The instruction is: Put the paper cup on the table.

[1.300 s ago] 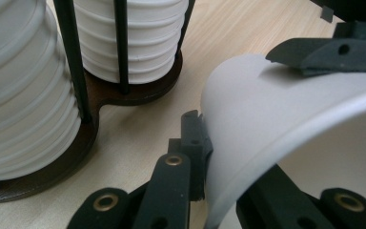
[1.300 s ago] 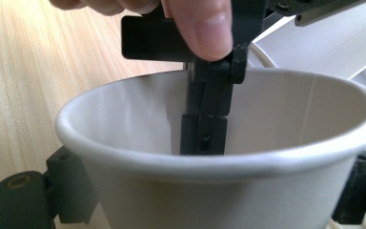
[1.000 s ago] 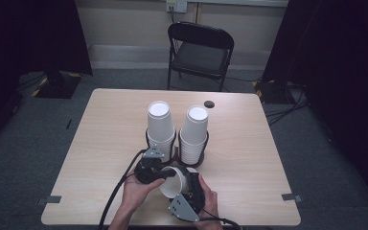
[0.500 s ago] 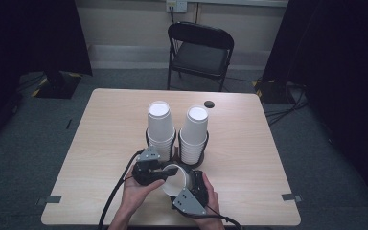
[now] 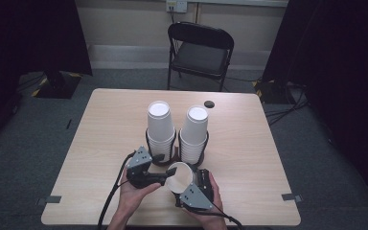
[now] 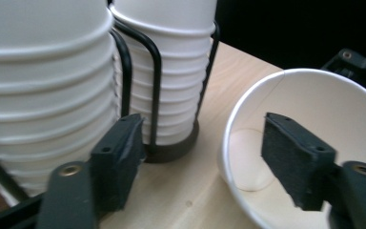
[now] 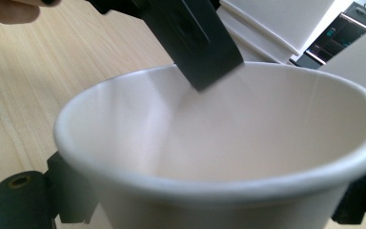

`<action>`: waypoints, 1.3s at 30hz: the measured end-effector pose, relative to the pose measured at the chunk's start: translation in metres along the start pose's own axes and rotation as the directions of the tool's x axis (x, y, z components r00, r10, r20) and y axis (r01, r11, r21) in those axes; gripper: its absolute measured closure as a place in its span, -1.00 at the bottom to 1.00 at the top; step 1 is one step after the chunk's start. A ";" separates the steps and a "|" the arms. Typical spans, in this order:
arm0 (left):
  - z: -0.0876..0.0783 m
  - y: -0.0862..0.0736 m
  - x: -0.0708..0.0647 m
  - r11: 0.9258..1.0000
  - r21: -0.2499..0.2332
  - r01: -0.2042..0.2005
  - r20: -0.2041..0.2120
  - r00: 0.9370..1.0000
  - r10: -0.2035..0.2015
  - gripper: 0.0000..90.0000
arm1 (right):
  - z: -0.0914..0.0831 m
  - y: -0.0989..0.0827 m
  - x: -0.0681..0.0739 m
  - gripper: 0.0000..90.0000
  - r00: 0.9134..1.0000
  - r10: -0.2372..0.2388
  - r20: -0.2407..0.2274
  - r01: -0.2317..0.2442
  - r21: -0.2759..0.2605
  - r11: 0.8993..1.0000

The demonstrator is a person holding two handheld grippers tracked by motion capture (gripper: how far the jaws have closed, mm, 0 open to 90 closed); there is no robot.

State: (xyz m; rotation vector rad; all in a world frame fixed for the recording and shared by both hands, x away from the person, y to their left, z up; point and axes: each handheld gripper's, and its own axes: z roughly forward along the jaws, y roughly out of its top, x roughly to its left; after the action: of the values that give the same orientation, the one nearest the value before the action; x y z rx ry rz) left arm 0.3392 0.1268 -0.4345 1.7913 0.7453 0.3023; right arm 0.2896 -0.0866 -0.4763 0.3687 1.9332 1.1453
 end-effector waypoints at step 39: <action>-0.030 -0.063 0.012 0.995 -0.100 -0.029 -0.357 0.934 -0.009 -0.65 | -0.028 -0.036 -0.080 -0.72 0.875 0.479 0.073 -0.480 -0.005 0.877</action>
State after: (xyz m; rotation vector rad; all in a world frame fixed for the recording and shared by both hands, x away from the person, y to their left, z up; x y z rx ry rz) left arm 0.3109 0.1693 -0.4843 1.6599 0.9565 0.6756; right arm 0.3214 -0.1710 -0.4588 0.9265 1.8350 1.4082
